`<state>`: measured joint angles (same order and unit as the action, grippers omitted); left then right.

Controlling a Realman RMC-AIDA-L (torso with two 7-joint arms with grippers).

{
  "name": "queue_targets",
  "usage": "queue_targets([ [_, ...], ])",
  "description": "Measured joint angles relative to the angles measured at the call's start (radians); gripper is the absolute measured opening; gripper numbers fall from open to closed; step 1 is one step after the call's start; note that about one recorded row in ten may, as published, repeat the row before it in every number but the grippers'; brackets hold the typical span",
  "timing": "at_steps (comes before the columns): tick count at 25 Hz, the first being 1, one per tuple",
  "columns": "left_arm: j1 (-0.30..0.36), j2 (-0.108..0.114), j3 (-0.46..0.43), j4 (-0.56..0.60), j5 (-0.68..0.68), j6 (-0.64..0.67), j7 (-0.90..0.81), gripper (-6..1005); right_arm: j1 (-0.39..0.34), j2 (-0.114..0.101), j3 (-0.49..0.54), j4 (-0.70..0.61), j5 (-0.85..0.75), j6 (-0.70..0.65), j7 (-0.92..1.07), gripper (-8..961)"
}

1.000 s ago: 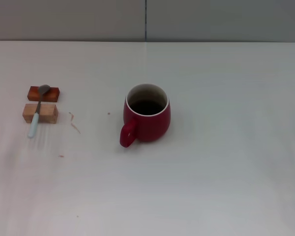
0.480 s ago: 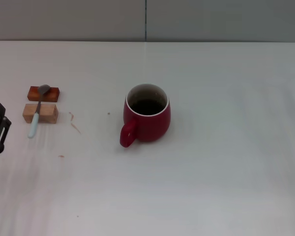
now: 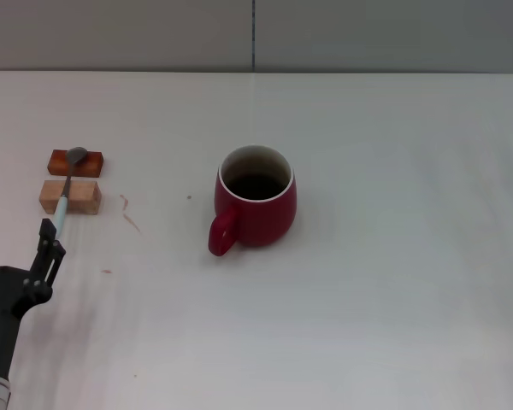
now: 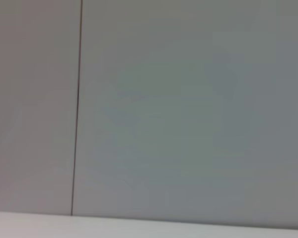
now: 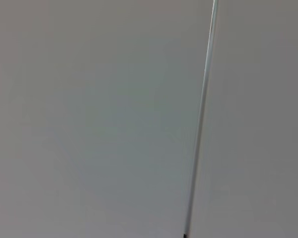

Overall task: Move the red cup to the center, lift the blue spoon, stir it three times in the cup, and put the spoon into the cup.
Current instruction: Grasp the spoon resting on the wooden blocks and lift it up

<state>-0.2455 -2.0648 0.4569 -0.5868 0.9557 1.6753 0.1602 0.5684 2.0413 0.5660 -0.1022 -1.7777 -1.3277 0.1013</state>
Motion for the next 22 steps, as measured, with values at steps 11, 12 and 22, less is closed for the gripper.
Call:
queue_targets([
  [11,-0.006,-0.002,0.007,-0.016,0.001,-0.100,0.024,806,0.008,-0.001,0.000,0.004,0.000,0.011,0.000,761],
  [12,-0.007,-0.003,0.006,-0.015,0.001,-0.107,0.029,806,0.008,-0.001,0.000,0.005,0.000,0.011,0.000,761],
  [22,-0.037,-0.002,-0.006,-0.007,0.001,-0.148,0.038,804,0.008,-0.001,0.000,0.008,0.000,0.012,0.000,762],
])
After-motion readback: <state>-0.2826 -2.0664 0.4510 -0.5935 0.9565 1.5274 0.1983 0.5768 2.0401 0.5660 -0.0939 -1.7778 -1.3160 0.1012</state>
